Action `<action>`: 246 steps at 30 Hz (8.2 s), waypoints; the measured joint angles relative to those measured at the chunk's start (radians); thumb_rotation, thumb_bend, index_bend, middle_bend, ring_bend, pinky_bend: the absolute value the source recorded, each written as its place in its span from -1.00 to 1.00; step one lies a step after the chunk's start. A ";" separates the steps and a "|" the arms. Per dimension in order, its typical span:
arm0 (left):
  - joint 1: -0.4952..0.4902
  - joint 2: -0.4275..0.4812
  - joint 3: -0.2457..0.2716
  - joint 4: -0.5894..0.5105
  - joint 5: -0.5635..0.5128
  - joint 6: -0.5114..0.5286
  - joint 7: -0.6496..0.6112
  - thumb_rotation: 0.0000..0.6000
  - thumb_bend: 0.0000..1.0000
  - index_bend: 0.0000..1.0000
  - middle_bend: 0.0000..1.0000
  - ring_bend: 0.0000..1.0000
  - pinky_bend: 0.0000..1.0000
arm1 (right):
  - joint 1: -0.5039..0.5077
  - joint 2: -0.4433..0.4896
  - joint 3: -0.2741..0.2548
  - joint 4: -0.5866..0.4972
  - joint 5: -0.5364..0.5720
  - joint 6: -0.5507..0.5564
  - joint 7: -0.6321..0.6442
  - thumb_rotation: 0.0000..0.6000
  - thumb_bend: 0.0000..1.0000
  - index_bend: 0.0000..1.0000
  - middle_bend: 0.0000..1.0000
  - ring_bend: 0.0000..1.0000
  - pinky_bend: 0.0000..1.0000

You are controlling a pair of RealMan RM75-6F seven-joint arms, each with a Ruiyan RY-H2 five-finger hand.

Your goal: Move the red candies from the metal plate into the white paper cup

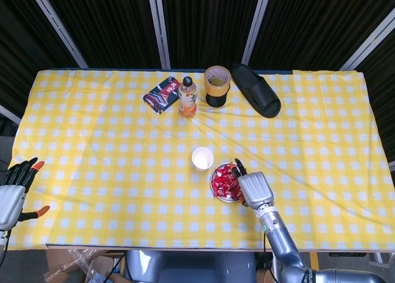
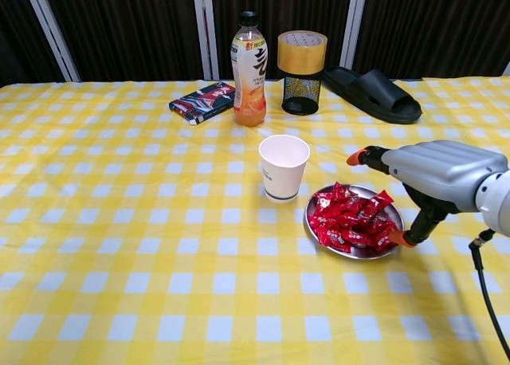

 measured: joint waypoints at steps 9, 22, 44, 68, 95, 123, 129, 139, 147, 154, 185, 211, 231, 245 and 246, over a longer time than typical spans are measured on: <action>-0.002 0.002 -0.002 -0.003 -0.007 -0.006 -0.007 1.00 -0.90 -1.00 -1.00 -1.00 -1.00 | 0.035 -0.039 -0.010 0.039 0.037 0.002 0.022 1.00 -0.35 -0.78 -0.73 0.43 0.74; -0.004 0.006 -0.002 -0.004 -0.014 -0.014 -0.020 1.00 -0.90 -1.00 -1.00 -1.00 -1.00 | 0.081 -0.093 -0.030 0.105 0.093 0.003 0.042 1.00 -0.35 -0.63 -0.65 0.43 0.74; -0.007 0.011 -0.001 -0.009 -0.020 -0.022 -0.029 1.00 -0.90 -1.00 -1.00 -1.00 -1.00 | 0.116 -0.141 -0.040 0.182 0.075 -0.009 0.124 1.00 0.11 0.17 0.00 0.50 0.82; -0.007 0.013 -0.002 -0.012 -0.024 -0.025 -0.030 1.00 -0.90 -1.00 -1.00 -1.00 -1.00 | 0.149 -0.052 0.009 0.011 0.052 0.077 0.073 1.00 0.16 0.21 0.03 0.50 0.82; -0.019 0.029 -0.003 -0.030 -0.049 -0.065 -0.038 1.00 -0.90 -1.00 -1.00 -1.00 -1.00 | 0.412 -0.070 0.221 0.070 0.288 0.035 -0.018 1.00 0.17 0.22 0.03 0.50 0.82; -0.023 0.038 0.001 -0.039 -0.049 -0.072 -0.048 1.00 -0.90 -1.00 -1.00 -1.00 -1.00 | 0.447 -0.125 0.148 0.210 0.280 -0.012 0.129 1.00 0.17 0.22 0.03 0.50 0.82; -0.024 0.041 0.000 -0.039 -0.052 -0.078 -0.055 1.00 -0.90 -1.00 -1.00 -1.00 -1.00 | 0.451 -0.133 0.143 0.225 0.268 -0.014 0.146 1.00 0.17 0.17 -0.02 0.50 0.82; -0.025 0.042 0.001 -0.041 -0.053 -0.079 -0.055 1.00 -0.90 -1.00 -1.00 -1.00 -1.00 | 0.455 -0.139 0.136 0.243 0.262 -0.017 0.163 1.00 0.16 0.07 -0.11 0.50 0.82; -0.025 0.043 0.001 -0.043 -0.055 -0.080 -0.054 1.00 -0.90 -1.00 -1.00 -1.00 -1.00 | 0.456 -0.133 0.137 0.240 0.262 -0.017 0.169 1.00 0.17 0.05 -0.13 0.50 0.82; -0.025 0.043 0.000 -0.043 -0.055 -0.079 -0.054 1.00 -0.90 -1.00 -1.00 -1.00 -1.00 | 0.457 -0.132 0.134 0.244 0.270 -0.017 0.171 1.00 0.16 0.05 -0.14 0.50 0.82; -0.026 0.044 0.000 -0.045 -0.061 -0.083 -0.050 1.00 -0.90 -1.00 -1.00 -1.00 -1.00 | 0.444 -0.071 0.112 0.157 0.267 0.024 0.145 1.00 0.04 -0.31 -0.38 0.50 0.82; -0.024 0.037 -0.002 -0.051 -0.078 -0.086 -0.019 1.00 -0.90 -1.00 -1.00 -1.00 -1.00 | 0.437 0.102 0.057 0.253 0.230 -0.075 0.090 1.00 -0.34 -0.54 0.57 0.76 0.97; -0.036 0.037 -0.010 -0.058 -0.108 -0.115 -0.010 1.00 -0.90 -1.00 -1.00 -1.00 -1.00 | 0.466 -0.071 -0.021 0.662 0.048 -0.308 0.282 1.00 -0.44 -0.21 0.57 0.76 0.97; -0.039 0.037 -0.012 -0.060 -0.118 -0.124 -0.004 1.00 -0.90 -1.00 -1.00 -1.00 -1.00 | 0.459 -0.158 -0.022 0.805 -0.021 -0.374 0.371 1.00 -0.44 -0.14 0.57 0.76 0.97; -0.039 0.037 -0.012 -0.060 -0.117 -0.124 -0.003 1.00 -0.90 -1.00 -1.00 -1.00 -1.00 | 0.458 -0.160 -0.021 0.812 -0.022 -0.377 0.374 1.00 -0.44 -0.12 0.57 0.76 0.97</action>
